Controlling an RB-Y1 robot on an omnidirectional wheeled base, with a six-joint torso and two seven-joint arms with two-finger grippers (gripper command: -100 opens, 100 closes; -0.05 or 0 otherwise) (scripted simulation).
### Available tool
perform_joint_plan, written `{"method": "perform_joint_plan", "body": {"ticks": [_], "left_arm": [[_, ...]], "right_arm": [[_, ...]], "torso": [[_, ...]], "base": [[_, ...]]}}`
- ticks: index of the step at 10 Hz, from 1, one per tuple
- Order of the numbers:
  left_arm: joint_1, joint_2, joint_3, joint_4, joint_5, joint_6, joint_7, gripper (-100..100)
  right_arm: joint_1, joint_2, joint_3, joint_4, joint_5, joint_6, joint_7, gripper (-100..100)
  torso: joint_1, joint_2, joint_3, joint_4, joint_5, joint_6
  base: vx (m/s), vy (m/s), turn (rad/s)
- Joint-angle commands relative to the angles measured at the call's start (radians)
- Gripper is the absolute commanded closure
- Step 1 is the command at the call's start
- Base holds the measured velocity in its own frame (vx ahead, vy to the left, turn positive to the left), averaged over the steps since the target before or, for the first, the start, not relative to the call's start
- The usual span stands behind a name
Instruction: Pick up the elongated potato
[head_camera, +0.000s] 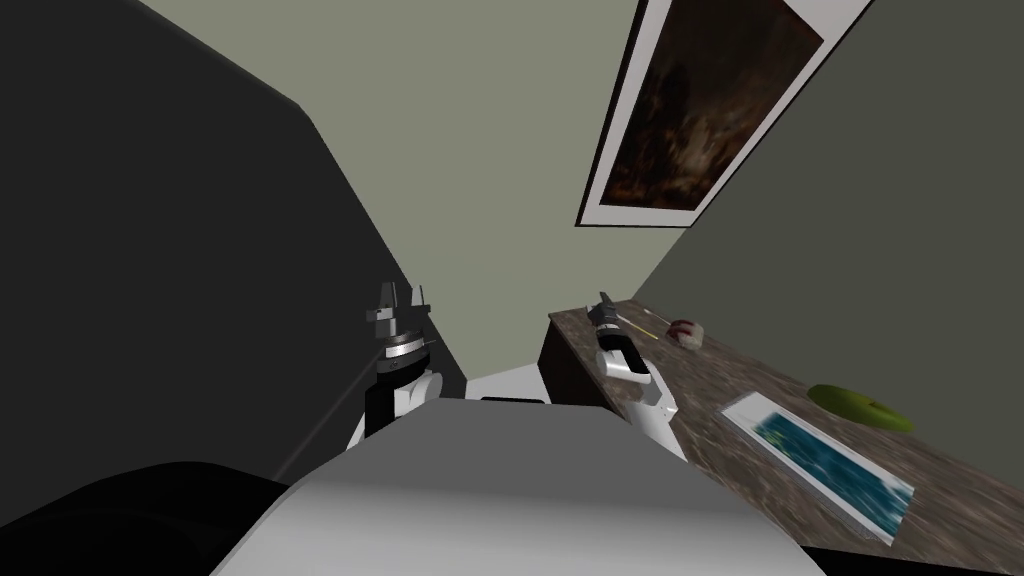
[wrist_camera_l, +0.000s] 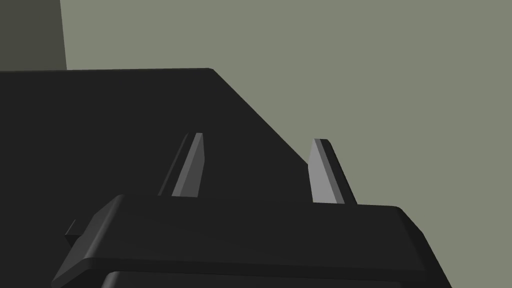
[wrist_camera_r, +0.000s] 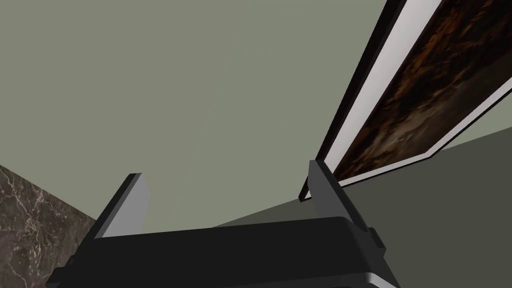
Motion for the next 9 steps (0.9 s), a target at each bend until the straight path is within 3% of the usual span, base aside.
{"method": "perform_joint_plan", "body": {"ticks": [1, 4, 5, 6, 7, 8, 9], "left_arm": [[0.0, 0.0, 0.0, 0.0, 0.0, 0.0, 0.0, 0], [0.0, 0.0, 0.0, 0.0, 0.0, 0.0, 0.0, 0], [0.0, 0.0, 0.0, 0.0, 0.0, 0.0, 0.0, 0], [0.0, 0.0, 0.0, 0.0, 0.0, 0.0, 0.0, 0], [0.0, 0.0, 0.0, 0.0, 0.0, 0.0, 0.0, 0], [0.0, 0.0, 0.0, 0.0, 0.0, 0.0, 0.0, 0], [0.0, 0.0, 0.0, 0.0, 0.0, 0.0, 0.0, 0]], "right_arm": [[-0.028, -0.014, -0.014, 0.031, -0.01, 0.048, -0.018, -100], [-0.099, -0.052, -0.062, 0.099, -0.046, 0.142, -0.077, -100], [-0.099, -0.052, -0.062, 0.116, -0.046, 0.163, -0.077, -100], [-0.135, -0.069, -0.087, 0.161, -0.064, 0.189, -0.106, -100], [-0.135, -0.069, -0.087, 0.161, -0.064, 0.219, -0.106, -100], [-0.172, -0.086, -0.113, 0.201, -0.082, 0.25, -0.136, -100], [-0.172, -0.086, -0.113, 0.207, -0.082, 0.281, -0.136, -100]], "torso": [[0.0, 0.0, 0.0, 0.0, 0.0, 0.0], [0.0, 0.0, 0.0, 0.0, 0.0, 0.0], [0.0, -0.001, 0.0, 0.0, 0.0, 0.0], [0.0, -0.001, 0.0, 0.0, 0.0, 0.0], [0.0, -0.001, 0.0, 0.0, 0.0, 0.0], [0.0, -0.001, 0.0, 0.0, 0.0, 0.001], [0.0, -0.001, 0.0, 0.0, 0.0, 0.0]], "base": [[-0.028, -0.008, 0.037], [-0.028, -0.007, 0.055], [-0.024, -0.012, 0.032], [-0.028, -0.017, 0.071], [-0.021, -0.016, 0.039], [-0.025, -0.016, 0.05], [-0.021, -0.014, 0.037]]}}
